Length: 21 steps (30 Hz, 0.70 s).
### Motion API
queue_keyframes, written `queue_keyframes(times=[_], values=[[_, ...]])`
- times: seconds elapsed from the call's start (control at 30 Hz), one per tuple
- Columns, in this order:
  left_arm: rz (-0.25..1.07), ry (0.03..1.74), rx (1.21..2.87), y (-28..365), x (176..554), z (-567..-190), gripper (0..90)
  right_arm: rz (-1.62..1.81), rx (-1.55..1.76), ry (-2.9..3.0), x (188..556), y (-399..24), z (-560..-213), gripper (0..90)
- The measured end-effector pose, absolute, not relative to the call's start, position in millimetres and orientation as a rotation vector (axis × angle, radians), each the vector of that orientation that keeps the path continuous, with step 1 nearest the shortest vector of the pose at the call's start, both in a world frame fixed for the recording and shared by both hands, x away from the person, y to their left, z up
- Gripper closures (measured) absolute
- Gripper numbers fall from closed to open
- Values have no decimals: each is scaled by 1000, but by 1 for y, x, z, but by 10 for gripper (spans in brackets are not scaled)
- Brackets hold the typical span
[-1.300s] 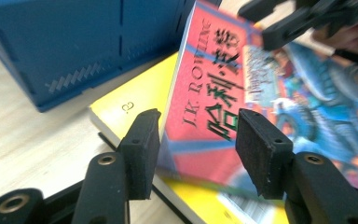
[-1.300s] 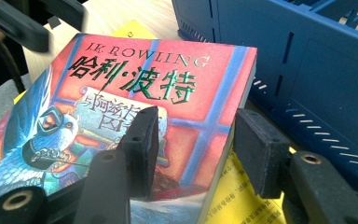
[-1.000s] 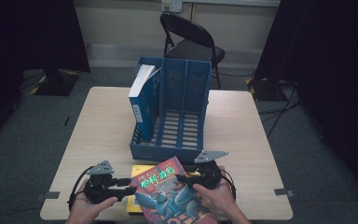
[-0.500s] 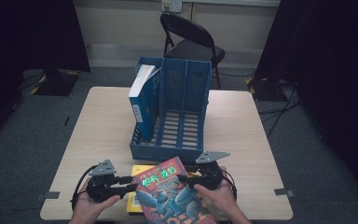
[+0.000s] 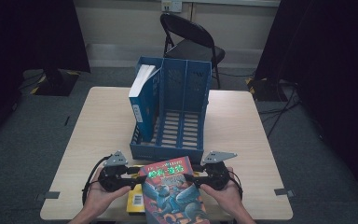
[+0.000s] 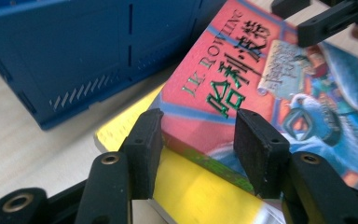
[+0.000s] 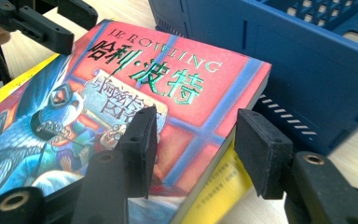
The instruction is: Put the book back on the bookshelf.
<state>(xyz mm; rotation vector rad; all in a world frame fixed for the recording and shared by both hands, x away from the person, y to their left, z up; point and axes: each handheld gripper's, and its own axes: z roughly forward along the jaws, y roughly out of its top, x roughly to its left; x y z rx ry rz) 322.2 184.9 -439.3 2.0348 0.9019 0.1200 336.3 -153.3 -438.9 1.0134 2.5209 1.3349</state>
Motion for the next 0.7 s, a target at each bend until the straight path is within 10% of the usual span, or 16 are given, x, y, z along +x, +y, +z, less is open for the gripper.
queue_keyframes(times=[0.7], values=[[-6,950,2002,184,326,-444,441,1336,1105,2470,315,-157,-441,459]])
